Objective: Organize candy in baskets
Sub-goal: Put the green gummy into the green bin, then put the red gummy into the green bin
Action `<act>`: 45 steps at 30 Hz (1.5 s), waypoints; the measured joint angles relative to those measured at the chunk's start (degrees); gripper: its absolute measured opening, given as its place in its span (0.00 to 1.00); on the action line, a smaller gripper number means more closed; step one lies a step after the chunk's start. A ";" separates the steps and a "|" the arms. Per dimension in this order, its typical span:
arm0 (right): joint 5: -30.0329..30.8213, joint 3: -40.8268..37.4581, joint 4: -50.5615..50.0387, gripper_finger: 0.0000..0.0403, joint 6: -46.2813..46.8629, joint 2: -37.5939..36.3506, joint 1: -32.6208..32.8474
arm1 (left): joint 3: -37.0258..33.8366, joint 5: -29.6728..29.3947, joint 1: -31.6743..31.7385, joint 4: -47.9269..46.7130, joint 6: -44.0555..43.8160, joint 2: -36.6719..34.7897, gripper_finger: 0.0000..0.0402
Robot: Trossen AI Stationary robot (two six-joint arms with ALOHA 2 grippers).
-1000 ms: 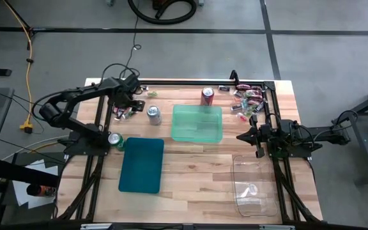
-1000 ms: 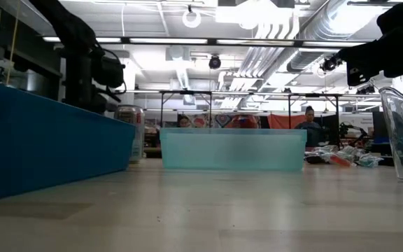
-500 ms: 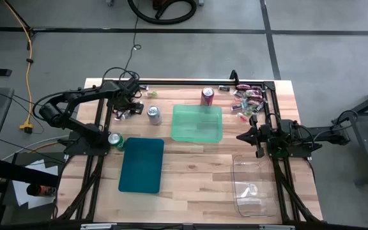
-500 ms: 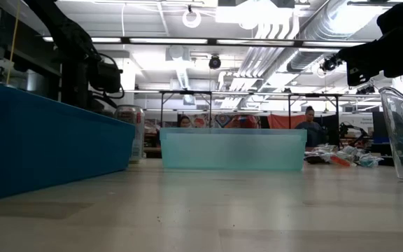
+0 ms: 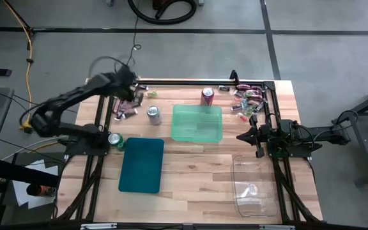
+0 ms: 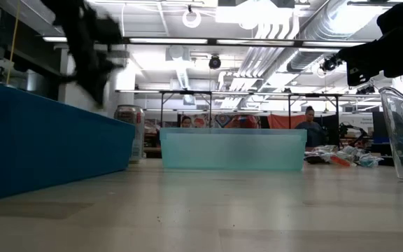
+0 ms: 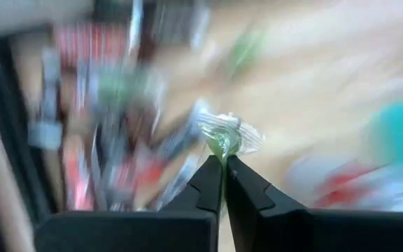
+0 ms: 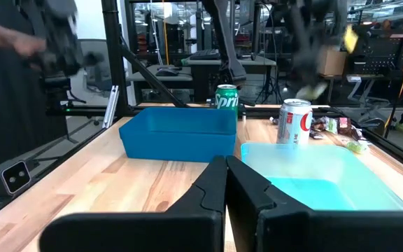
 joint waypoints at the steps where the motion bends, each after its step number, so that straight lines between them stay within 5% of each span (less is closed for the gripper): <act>1: 0.00 -0.01 0.00 0.00 0.00 0.00 -0.01 | 2.12 0.32 -0.28 1.91 0.07 -1.45 0.00; 8: -0.01 -0.01 0.00 0.00 0.00 0.00 -0.01 | 10.60 6.92 -8.67 20.08 3.41 -1.36 0.00; 15: 0.00 -0.01 0.00 0.00 0.00 0.00 0.00 | 11.48 10.02 -25.71 27.01 11.72 11.46 0.00; 22: -0.02 0.01 0.00 0.00 0.00 0.00 -0.01 | 11.48 12.53 -34.23 30.54 15.36 23.44 0.01; 27: -0.02 -0.01 0.00 0.00 0.00 0.00 -0.02 | 12.24 12.24 -34.90 30.89 14.44 27.82 0.10; 34: 0.00 -0.01 0.00 0.00 0.00 0.00 -0.01 | 15.95 15.16 -32.89 30.01 15.70 26.70 0.34; 41: 0.00 0.00 0.00 0.00 0.00 0.00 -0.01 | 23.06 20.54 -25.37 23.58 16.87 17.52 0.45; 45: 5.88 -0.01 1.19 0.00 -2.14 -0.02 -0.04 | 22.16 22.70 -20.21 23.50 16.55 8.93 0.46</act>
